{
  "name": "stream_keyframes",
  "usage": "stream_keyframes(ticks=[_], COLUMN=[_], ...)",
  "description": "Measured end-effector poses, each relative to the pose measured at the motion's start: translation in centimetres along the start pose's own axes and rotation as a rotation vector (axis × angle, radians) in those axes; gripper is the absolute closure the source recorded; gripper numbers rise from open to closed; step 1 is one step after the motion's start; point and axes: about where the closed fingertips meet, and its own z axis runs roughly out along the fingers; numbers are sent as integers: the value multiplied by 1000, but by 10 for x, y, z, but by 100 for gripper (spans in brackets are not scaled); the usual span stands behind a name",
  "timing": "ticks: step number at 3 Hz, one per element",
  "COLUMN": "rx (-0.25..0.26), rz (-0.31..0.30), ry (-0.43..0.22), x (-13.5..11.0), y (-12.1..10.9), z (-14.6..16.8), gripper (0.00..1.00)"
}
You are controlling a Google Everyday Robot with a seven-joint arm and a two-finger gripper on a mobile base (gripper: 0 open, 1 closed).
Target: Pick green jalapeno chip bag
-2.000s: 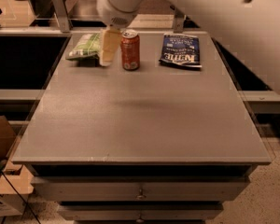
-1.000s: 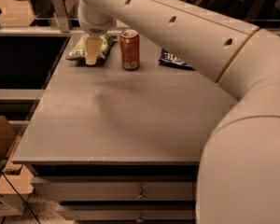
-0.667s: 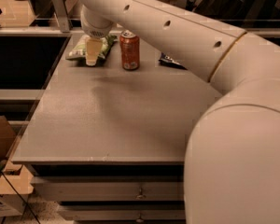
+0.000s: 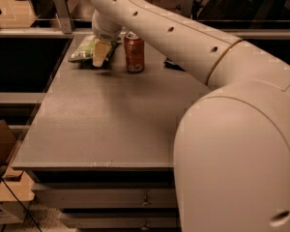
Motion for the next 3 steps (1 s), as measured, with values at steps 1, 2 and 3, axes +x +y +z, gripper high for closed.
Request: stream_keyframes(ticks=[1,2,3], rx=[-28,-55,-57], rz=[21,33,33], ry=[-5,-7,-1], x=[8,14,15], y=[-1,2,3], z=[17,27,28], gripper=[16,40,63])
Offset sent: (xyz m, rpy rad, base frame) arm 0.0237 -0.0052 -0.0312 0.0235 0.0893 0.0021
